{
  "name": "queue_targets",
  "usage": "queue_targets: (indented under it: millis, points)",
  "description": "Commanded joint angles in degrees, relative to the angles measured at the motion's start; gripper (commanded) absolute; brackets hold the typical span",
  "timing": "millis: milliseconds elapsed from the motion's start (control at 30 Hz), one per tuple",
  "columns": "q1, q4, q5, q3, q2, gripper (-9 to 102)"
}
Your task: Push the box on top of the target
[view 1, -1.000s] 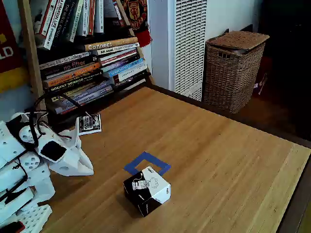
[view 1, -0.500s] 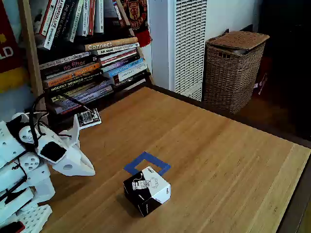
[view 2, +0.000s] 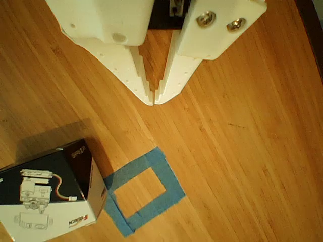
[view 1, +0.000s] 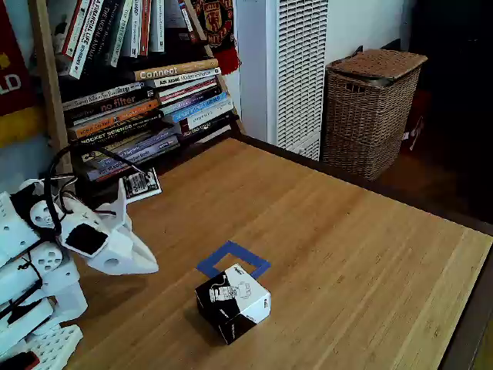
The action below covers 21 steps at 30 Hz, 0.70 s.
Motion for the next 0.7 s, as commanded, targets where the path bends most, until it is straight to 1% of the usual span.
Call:
queue_targets:
  millis: [0, 133, 233, 300, 367, 467, 567, 667]
  points:
    - [1.49, -0.79, -0.7, -2.2, 0.7, 0]
    - [4.22, 1.41, -4.57, -4.66, 0.62, 0]
    - [6.77, 2.55, -7.82, -8.26, -3.87, 0]
    - [8.0, 2.2, -9.32, -12.74, -11.51, 0]
    - [9.32, 1.93, -10.72, -18.98, -22.68, 0]
    - [10.28, 3.69, -11.95, -29.53, -37.79, 0]
    - [10.2, 4.22, -12.83, -35.16, -44.56, 0]
    - [10.11, 2.55, -13.97, -36.56, -49.04, 0]
